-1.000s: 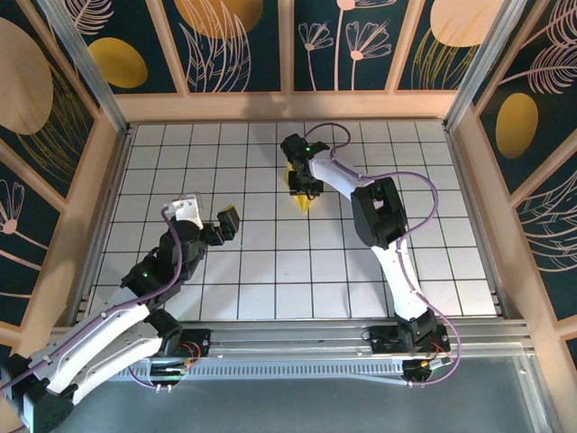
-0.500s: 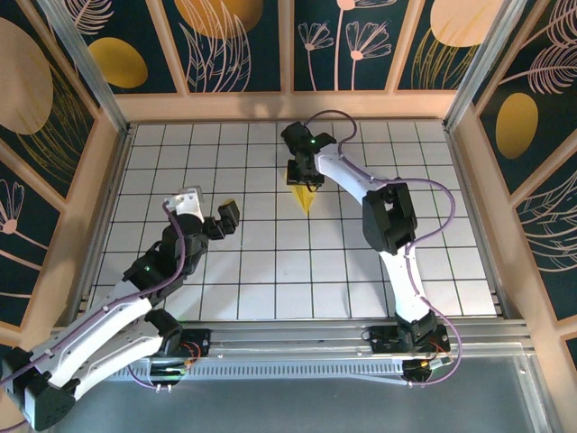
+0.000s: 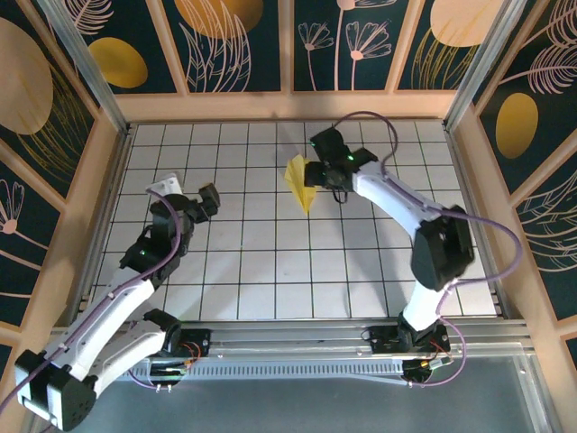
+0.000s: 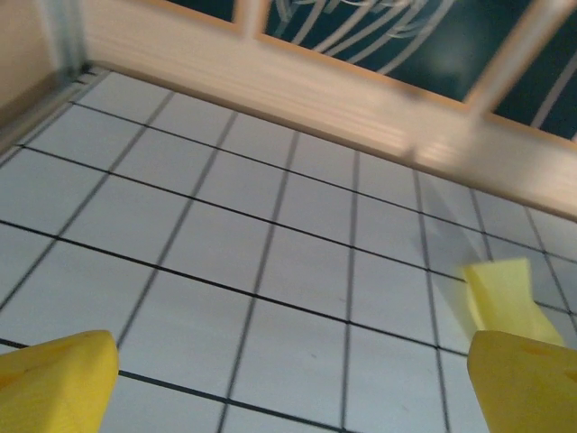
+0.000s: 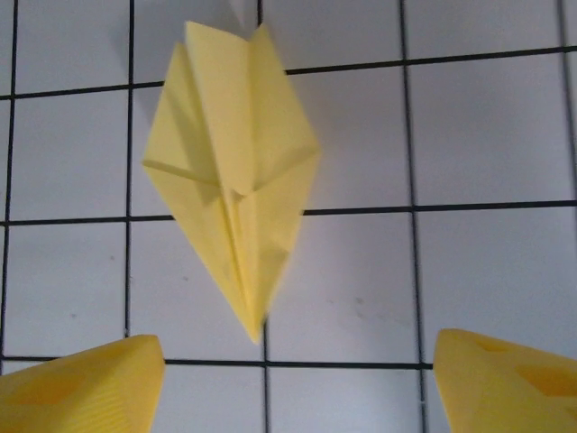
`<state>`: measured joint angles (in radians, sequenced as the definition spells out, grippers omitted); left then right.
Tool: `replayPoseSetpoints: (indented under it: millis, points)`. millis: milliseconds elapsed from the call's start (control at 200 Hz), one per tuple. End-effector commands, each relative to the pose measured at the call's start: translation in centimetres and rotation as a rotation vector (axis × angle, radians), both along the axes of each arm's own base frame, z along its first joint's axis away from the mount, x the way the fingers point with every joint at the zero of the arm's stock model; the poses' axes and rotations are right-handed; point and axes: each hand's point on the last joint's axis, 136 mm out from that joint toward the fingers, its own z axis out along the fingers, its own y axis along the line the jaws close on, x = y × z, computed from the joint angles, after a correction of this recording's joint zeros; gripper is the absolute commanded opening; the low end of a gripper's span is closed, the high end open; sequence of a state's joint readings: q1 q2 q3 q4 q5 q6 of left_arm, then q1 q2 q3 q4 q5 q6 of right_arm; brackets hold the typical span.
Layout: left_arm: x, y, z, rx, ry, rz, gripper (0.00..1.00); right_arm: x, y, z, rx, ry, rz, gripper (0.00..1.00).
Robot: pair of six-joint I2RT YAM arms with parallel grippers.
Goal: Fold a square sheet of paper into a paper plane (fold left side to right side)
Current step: Reset both arms
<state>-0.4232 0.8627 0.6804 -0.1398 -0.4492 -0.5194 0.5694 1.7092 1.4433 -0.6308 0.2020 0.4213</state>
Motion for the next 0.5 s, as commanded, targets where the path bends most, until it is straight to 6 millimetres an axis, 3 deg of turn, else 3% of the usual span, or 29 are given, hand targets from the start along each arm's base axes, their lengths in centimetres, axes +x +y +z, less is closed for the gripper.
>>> replayPoseSetpoints:
  millis: [0, 245, 495]
  points:
    - [1.1, 1.6, 0.5, -0.026, -0.013, 0.012, 0.99, 0.4, -4.1, 2.8, 0.036, -0.17, -0.089, 0.83]
    - [2.8, 6.9, 0.1, 0.074, -0.086, 0.209, 0.99, -2.4, -12.7, 2.9, 0.021, -0.37, -0.207, 0.99]
    - [1.9, 10.6, -0.4, 0.183, -0.232, 0.403, 0.99, -4.5, -20.5, 1.1, -0.01, -0.551, -0.371, 0.99]
